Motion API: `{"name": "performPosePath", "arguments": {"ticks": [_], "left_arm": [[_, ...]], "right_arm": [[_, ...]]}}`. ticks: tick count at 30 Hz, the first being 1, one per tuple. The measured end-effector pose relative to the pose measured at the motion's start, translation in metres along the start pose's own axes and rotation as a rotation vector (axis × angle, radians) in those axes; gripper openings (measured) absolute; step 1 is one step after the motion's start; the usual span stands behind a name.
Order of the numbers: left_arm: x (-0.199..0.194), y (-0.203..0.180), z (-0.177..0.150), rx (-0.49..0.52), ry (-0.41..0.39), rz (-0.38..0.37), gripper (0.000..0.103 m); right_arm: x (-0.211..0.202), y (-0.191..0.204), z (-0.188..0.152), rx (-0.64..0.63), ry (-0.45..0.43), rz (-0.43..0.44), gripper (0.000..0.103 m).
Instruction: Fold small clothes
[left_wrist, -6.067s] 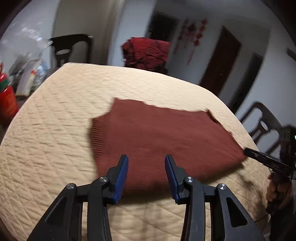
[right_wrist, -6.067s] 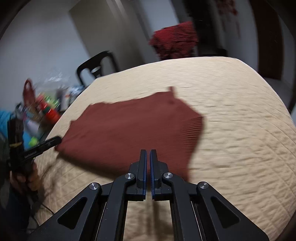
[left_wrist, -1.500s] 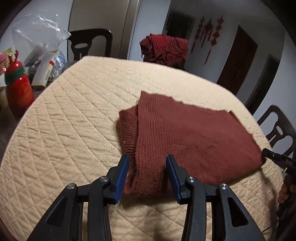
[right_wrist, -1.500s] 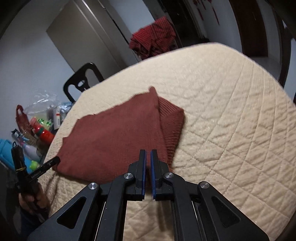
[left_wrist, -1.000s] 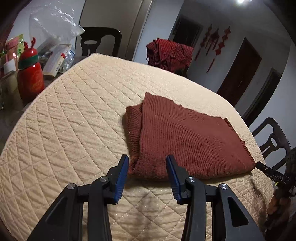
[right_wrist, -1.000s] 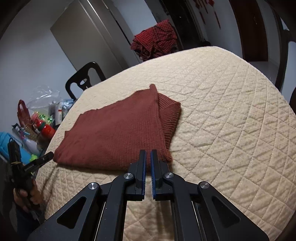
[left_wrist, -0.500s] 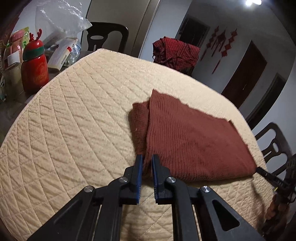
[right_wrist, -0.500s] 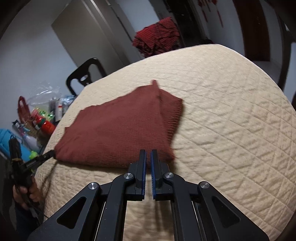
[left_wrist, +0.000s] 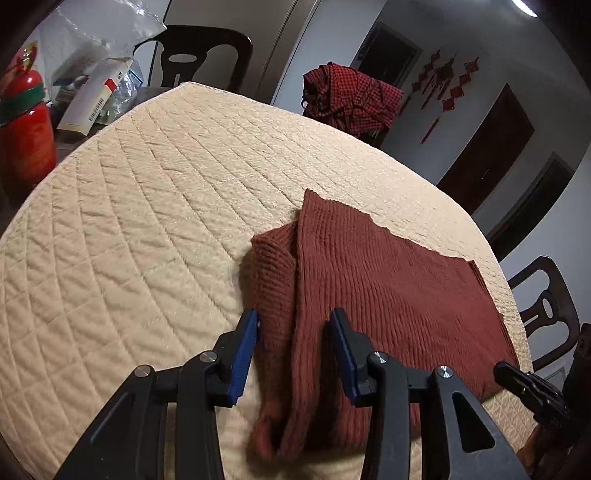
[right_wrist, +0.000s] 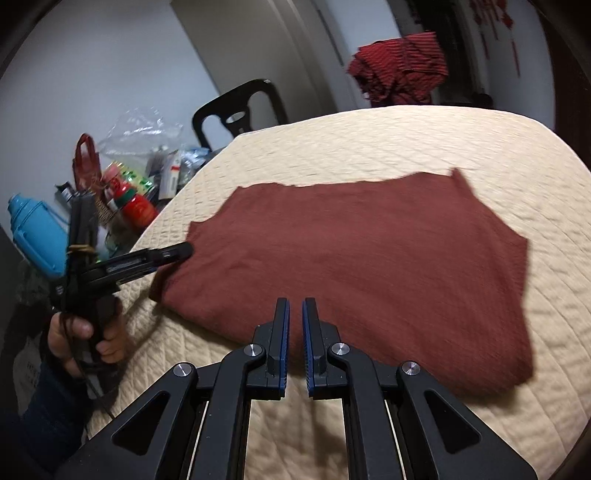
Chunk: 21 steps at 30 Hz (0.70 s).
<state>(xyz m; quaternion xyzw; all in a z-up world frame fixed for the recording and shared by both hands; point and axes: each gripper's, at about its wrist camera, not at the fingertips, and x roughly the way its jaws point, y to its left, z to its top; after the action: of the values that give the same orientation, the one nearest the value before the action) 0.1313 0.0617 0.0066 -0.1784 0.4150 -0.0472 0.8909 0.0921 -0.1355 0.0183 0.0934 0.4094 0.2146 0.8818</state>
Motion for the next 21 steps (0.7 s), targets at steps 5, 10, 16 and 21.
{"name": "performPosePath", "arguments": {"ticks": [5,10,16,21], "left_arm": [[0.010,0.000,0.009,0.006,0.001,-0.006,0.046],[0.016,0.006,0.017,-0.018,0.003,-0.039,0.046],[0.004,0.002,0.006,-0.038,0.043,-0.057,0.046],[-0.007,0.003,-0.007,-0.063,0.069,-0.100,0.046]], "right_arm": [[0.031,0.008,0.011,-0.026,0.060,-0.019,0.006],[0.049,0.006,0.026,-0.019,0.082,-0.050,0.006],[0.068,0.000,0.047,0.014,0.093,-0.076,0.006],[0.079,-0.006,0.054,0.045,0.103,-0.090,0.006]]}}
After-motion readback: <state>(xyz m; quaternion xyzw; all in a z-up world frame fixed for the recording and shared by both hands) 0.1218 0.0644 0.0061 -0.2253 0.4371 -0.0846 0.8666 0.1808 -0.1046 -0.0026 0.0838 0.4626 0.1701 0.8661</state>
